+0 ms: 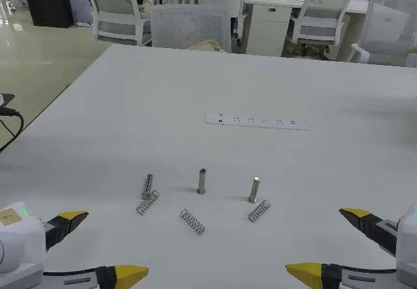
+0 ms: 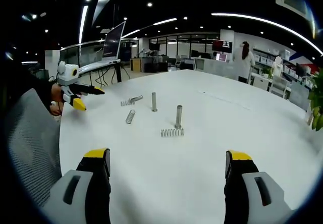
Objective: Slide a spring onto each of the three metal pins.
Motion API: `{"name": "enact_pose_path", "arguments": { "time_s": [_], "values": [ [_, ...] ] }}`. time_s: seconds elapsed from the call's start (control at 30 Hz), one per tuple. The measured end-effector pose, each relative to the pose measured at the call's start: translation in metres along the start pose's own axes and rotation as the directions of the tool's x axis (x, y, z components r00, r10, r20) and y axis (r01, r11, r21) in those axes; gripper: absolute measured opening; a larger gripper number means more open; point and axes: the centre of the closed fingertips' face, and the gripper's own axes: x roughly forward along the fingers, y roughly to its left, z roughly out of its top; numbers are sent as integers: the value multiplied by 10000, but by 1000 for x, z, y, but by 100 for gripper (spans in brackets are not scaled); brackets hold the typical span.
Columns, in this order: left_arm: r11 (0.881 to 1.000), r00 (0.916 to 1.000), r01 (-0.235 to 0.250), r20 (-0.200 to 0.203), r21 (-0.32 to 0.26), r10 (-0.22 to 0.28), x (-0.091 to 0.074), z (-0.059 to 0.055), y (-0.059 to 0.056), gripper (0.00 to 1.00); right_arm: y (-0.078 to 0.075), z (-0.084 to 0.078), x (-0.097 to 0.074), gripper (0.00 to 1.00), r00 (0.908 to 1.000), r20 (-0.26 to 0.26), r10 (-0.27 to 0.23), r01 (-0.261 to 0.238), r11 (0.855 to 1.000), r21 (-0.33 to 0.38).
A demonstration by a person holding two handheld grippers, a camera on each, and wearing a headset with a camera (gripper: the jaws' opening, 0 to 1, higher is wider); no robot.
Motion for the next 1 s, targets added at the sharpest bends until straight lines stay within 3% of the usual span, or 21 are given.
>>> {"name": "enact_pose_path", "arguments": {
  "time_s": [1.0],
  "values": [
    [10000,10000,-30,-57,-37,30,0,-4,0,88,-1,-1,0,93,10000,-15,-45,45,10000,-1]
  ]
}}
